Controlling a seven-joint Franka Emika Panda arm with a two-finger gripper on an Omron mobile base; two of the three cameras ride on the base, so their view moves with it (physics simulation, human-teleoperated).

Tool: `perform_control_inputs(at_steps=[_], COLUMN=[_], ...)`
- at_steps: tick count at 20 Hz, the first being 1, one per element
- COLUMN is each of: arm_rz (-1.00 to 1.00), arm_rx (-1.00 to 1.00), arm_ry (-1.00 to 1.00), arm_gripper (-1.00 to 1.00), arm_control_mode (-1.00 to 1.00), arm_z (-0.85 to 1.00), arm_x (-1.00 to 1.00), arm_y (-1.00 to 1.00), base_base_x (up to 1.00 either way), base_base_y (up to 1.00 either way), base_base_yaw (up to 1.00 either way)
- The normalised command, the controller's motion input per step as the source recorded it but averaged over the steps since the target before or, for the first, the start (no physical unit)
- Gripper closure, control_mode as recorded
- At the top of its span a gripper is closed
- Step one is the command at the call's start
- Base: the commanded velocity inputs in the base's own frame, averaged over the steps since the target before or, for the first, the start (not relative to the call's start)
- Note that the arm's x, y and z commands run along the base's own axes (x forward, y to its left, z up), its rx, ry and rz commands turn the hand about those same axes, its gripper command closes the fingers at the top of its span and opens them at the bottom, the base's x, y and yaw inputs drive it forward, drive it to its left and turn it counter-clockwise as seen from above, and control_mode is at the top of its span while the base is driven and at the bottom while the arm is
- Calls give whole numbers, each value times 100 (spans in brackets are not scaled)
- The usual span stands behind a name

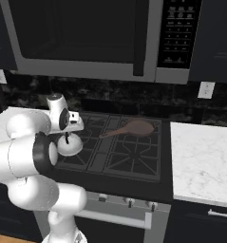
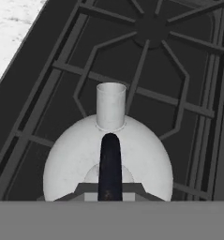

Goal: Pick the kettle from the counter and place it on a stove burner. Then turn the burner on.

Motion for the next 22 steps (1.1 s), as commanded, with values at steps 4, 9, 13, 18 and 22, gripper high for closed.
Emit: perform_control_inputs(at_steps=[4,9,13,18,22], arm_rz=[-2,-3,0,0,0], arm_rx=[-4,-2,0,3,3], arm_ry=[0,0,0,-4,-6], arm_gripper=[100,100,100,100,100], arm_control_mode=[-100,-100,-100,-100,-100], arm_z=[0,-3,-5,-8,-1], arm_x=[29,29,2,-16,0], arm_y=[0,0,0,0,0], base_base_x=[0,0,0,0,0], base_base_y=[0,0,0,0,0], base_base_yaw=[0,0,0,0,0])
